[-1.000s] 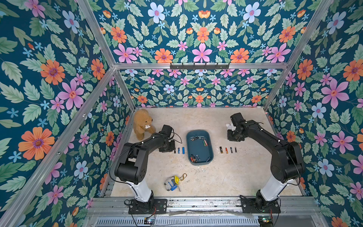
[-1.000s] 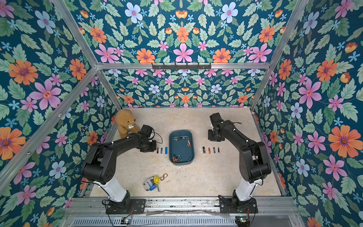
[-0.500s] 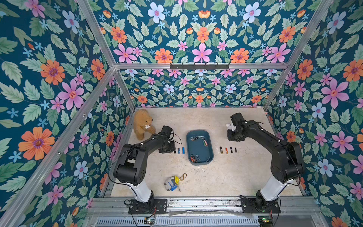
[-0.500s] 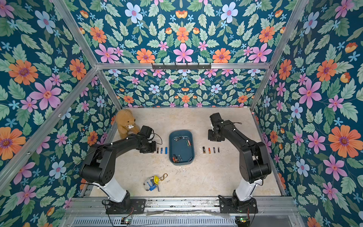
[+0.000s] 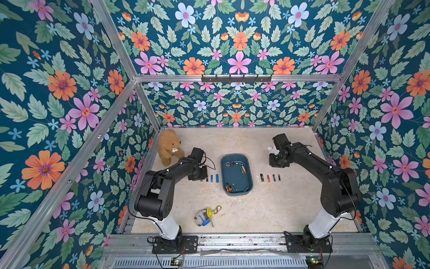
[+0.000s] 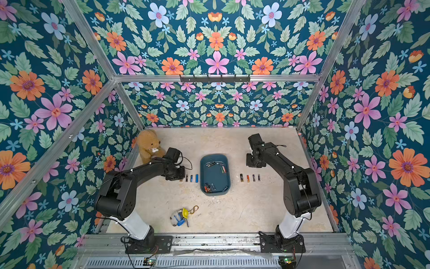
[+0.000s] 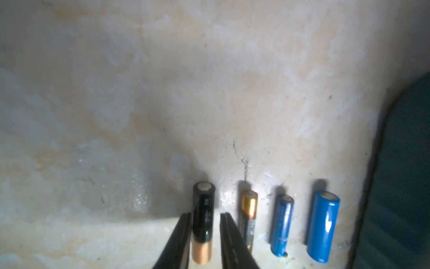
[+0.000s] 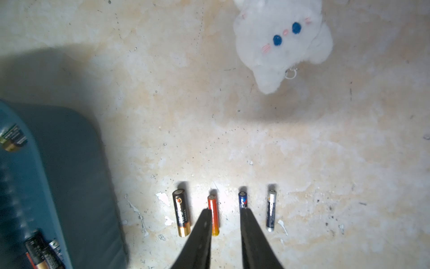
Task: Take the batteries out of the storage box
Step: Place the battery at the center of the board, then pick up the battery from the storage box.
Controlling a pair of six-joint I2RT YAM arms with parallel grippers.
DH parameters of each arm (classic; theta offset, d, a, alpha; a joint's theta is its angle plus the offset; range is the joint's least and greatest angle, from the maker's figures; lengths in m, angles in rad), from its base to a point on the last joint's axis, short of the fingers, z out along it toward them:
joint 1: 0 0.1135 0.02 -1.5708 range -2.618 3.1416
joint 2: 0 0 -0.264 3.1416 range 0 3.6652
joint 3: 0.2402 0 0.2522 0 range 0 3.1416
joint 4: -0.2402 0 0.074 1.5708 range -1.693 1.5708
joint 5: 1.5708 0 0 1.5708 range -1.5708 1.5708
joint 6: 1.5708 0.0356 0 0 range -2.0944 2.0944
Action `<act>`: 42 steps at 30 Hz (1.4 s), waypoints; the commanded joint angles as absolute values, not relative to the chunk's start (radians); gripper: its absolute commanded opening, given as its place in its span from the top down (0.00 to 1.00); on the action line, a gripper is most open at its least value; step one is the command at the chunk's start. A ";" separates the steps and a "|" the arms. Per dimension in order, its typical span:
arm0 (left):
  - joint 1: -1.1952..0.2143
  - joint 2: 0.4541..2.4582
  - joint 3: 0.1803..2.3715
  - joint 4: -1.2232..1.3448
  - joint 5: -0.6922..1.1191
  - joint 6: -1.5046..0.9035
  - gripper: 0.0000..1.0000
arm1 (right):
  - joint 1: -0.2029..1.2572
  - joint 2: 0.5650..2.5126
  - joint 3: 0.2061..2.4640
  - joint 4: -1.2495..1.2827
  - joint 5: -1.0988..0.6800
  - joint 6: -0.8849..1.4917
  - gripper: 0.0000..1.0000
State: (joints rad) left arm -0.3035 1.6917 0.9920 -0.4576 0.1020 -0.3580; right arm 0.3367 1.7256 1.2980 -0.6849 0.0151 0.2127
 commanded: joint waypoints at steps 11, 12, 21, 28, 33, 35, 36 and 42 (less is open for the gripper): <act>-0.302 1.656 1.055 -0.519 0.092 -0.352 0.70 | 0.440 1.756 1.422 -0.739 0.044 0.246 0.71; -0.303 1.651 1.063 -0.525 0.090 -0.352 0.70 | 0.453 1.764 1.440 -0.746 0.046 0.250 0.71; -0.302 1.587 1.071 -0.553 0.098 -0.367 0.68 | 0.576 1.881 1.625 -0.798 0.063 0.283 0.71; -0.304 1.549 1.042 -0.537 0.122 -0.386 0.66 | 0.657 2.013 1.753 -0.822 0.058 0.294 0.71; -0.303 1.536 1.016 -0.522 0.137 -0.396 0.65 | 0.676 2.113 1.803 -0.824 0.054 0.295 0.70; -0.304 1.537 1.008 -0.518 0.141 -0.399 0.65 | 0.678 2.146 1.824 -0.833 0.060 0.291 0.70; -0.302 1.535 1.003 -0.514 0.143 -0.399 0.65 | 0.679 2.161 1.832 -0.835 0.065 0.288 0.70; -0.304 1.525 0.983 -0.496 0.151 -0.405 0.65 | 0.690 2.208 1.851 -0.838 0.057 0.289 0.70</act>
State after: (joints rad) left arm -0.3035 1.5311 0.9874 -0.5137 0.1402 -0.3950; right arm 0.6846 2.1979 1.8397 -0.8185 0.0521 0.2871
